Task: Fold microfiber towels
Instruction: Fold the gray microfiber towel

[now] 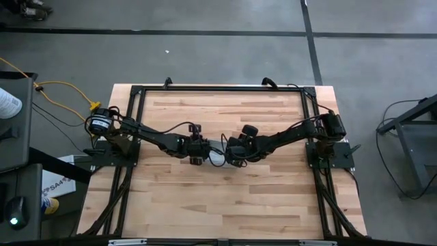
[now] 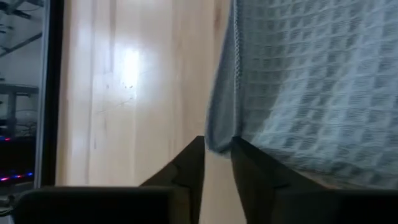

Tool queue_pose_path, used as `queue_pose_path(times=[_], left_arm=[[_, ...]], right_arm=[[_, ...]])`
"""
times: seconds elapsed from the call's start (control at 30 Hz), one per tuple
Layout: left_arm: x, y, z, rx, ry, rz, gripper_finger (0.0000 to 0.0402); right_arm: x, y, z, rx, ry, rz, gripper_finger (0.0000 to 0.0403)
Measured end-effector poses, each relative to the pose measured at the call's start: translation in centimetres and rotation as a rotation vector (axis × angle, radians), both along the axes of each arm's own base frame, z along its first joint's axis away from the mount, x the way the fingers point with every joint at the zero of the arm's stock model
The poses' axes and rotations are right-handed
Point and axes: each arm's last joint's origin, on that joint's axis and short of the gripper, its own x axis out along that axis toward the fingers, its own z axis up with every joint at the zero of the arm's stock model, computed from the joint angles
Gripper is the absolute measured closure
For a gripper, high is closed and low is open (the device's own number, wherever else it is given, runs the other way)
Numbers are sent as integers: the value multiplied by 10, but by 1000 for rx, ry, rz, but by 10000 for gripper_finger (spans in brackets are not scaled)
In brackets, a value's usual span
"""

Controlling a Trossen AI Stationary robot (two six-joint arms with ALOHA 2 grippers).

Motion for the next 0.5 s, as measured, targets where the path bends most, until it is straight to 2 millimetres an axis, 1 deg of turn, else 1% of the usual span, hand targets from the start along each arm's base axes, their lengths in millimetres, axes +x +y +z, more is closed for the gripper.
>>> queue_pose_path(times=[0.13, 0.23, 0.4, 0.5], left_arm=[[0, 1, 1, 50, -1, 22, 291], [0, 2, 1, 83, 0, 25, 273], [1, 3, 3, 134, -6, 30, 266], [1, 3, 4, 164, -12, 53, 265]], right_arm=[[0, 0, 0, 0, 0, 2, 261], [0, 0, 0, -14, 5, 7, 262], [0, -2, 1, -83, 10, 5, 263], [0, -4, 1, -86, 10, 5, 263]])
